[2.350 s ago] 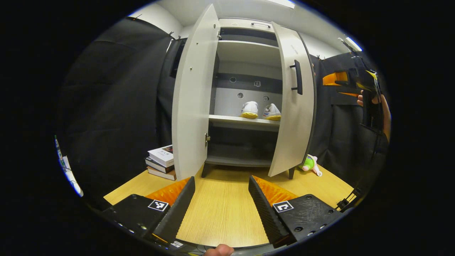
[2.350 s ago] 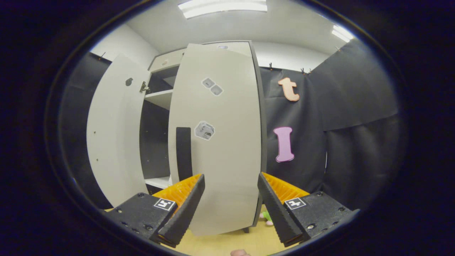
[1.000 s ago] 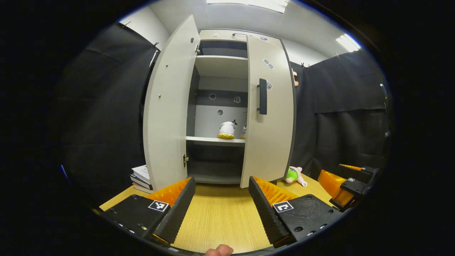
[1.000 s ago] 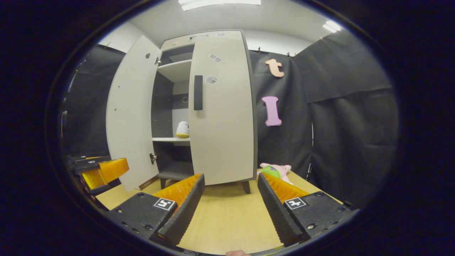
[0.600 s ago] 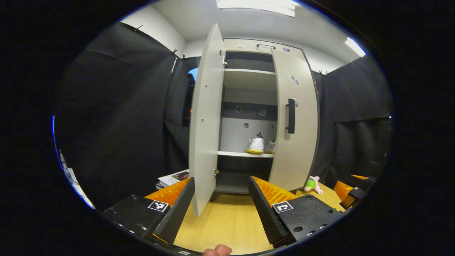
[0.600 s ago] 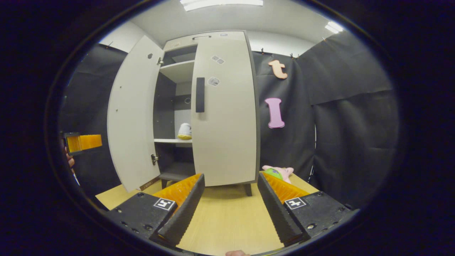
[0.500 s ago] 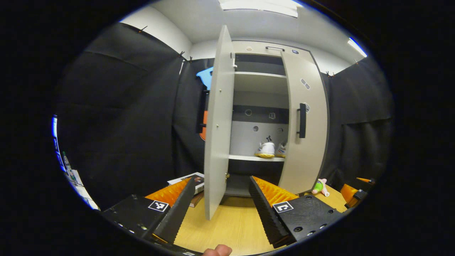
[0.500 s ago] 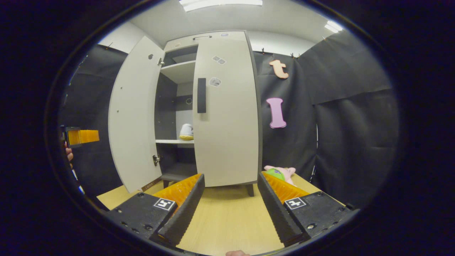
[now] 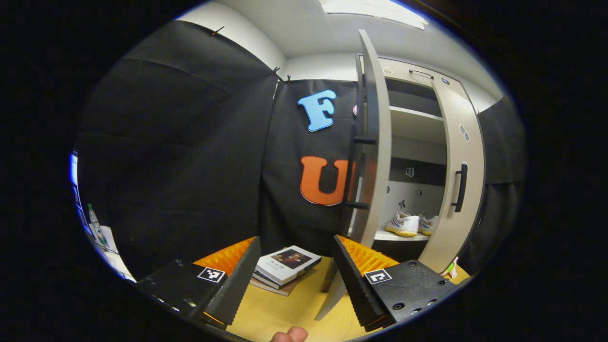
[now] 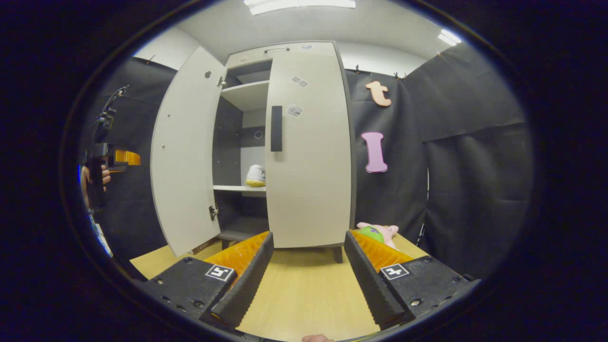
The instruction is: Grab one shoe with the right hand and put it into the shoe cabinet, grab the other shoe with the left hand and put it into the shoe cabinet; then close the right door with the right hand and the left door with the left hand.
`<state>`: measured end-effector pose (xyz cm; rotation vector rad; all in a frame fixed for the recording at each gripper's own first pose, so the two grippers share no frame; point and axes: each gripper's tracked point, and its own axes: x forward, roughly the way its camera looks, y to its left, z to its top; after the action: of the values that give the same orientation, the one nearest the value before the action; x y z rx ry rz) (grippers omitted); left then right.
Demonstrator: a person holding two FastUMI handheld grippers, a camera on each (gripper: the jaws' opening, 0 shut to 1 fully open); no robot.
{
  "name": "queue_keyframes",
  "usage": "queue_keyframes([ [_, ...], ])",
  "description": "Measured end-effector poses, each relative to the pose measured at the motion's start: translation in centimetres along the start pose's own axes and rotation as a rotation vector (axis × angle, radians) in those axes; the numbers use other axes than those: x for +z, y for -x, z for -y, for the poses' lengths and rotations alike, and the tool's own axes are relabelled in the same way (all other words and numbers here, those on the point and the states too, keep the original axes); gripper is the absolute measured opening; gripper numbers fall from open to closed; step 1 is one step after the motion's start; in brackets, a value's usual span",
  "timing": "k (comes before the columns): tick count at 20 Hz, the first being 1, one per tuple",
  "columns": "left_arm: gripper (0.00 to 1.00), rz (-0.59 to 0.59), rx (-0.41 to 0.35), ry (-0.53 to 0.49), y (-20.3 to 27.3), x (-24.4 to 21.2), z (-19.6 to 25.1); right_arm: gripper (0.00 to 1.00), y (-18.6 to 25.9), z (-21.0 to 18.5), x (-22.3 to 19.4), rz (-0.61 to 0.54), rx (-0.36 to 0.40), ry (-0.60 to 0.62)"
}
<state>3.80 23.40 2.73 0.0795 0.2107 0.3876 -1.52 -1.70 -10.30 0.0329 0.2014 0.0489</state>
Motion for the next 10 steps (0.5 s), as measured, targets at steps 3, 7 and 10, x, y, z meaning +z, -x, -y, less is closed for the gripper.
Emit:
queue_keyframes([
  [3,0.9,0.015,0.001,0.011,-2.8,2.6,-1.0,0.97,0.0,0.3,0.4,0.01,-0.007,-0.01],
  [7,0.9,0.048,-0.003,-0.037,-5.6,5.1,-1.3,0.93,-0.1,1.0,0.7,0.014,-0.034,-0.01],
  [10,0.9,0.044,-0.03,-0.054,-6.5,5.7,-0.2,0.97,-0.4,1.4,0.3,0.006,-0.044,-0.021],
])
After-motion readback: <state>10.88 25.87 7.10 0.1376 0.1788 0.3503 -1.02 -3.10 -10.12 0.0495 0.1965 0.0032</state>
